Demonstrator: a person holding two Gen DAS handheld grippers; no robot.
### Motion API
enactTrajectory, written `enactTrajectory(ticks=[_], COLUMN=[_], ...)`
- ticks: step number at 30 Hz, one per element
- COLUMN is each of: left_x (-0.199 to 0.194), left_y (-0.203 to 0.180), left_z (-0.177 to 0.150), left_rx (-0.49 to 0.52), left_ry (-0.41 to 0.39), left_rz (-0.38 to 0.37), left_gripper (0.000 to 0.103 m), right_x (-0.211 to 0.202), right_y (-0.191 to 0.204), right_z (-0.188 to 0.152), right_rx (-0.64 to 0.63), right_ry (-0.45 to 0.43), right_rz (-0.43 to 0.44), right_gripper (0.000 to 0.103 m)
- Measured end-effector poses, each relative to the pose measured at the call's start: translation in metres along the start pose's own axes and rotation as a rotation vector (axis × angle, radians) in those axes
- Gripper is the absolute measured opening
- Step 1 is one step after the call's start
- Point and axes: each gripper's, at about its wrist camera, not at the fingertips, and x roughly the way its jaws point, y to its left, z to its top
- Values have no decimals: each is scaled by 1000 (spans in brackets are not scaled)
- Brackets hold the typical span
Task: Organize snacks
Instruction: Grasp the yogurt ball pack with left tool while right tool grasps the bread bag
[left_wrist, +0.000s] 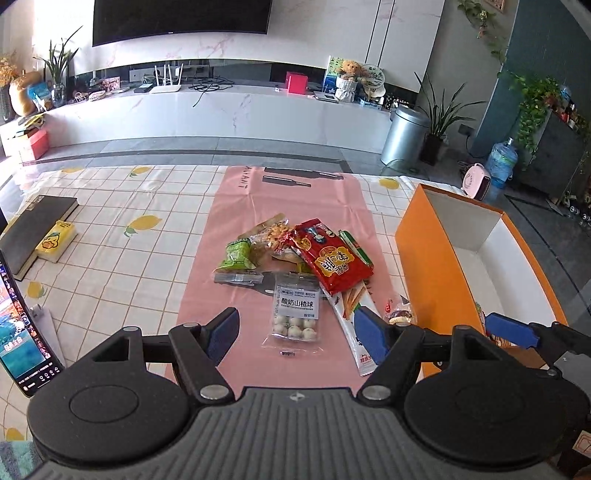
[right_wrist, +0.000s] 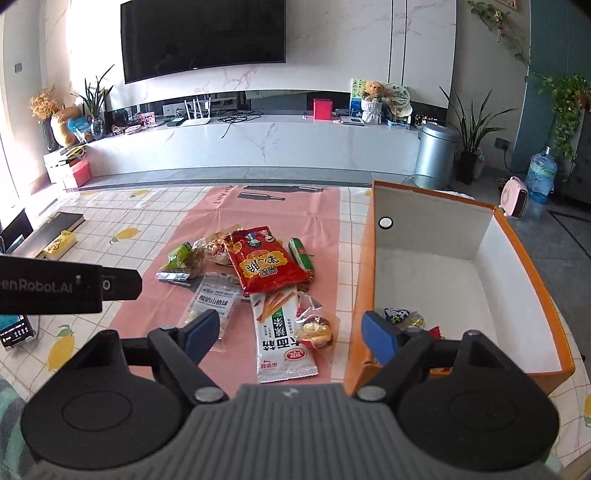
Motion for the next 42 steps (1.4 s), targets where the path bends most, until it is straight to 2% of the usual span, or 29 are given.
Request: enactTrajectory(ticks=[7, 10, 16, 20, 24, 30, 33, 39, 40, 41, 42], left_x=[21, 29, 52, 69, 88, 106, 111, 116, 117, 118, 120], left_y=[12, 19, 29, 30, 25, 20, 24, 29, 29, 28, 26], left_z=[9, 9, 3, 1, 0, -4, -6, -8, -8, -8, -8], left_rx=[-21, -28, -35, -41, -17, 18, 13, 10, 15, 20, 27], left_ry=[28, 38, 104, 136, 163, 194, 204, 210, 209, 209, 211], left_rz=[-33, -54, -73, -94, -111, -102, -99, -109, -117, -123, -131], left_gripper=[83, 83, 83, 83, 83, 83, 83, 83, 83, 83, 83], right_x=[26, 40, 70, 84, 97, 115, 126, 139, 140, 141, 141], right_y=[12, 15, 22, 26, 37, 47, 48, 45, 44, 41, 37], right_z=[1, -2, -9, -12, -15, -26, -29, -33, -33, -32, -32], right_rx=[-30, -28, -39, -73, -206, -325, -342, -327, -320, -311, -299], right_ry=[31, 46, 92, 91, 74, 87, 110, 142, 142, 141, 138], right_rz=[9, 40, 47, -13, -124, -244, -296, -321, -321, -324, -318], right_gripper=[73, 65, 62, 59, 56, 53, 54, 53, 51, 41, 35])
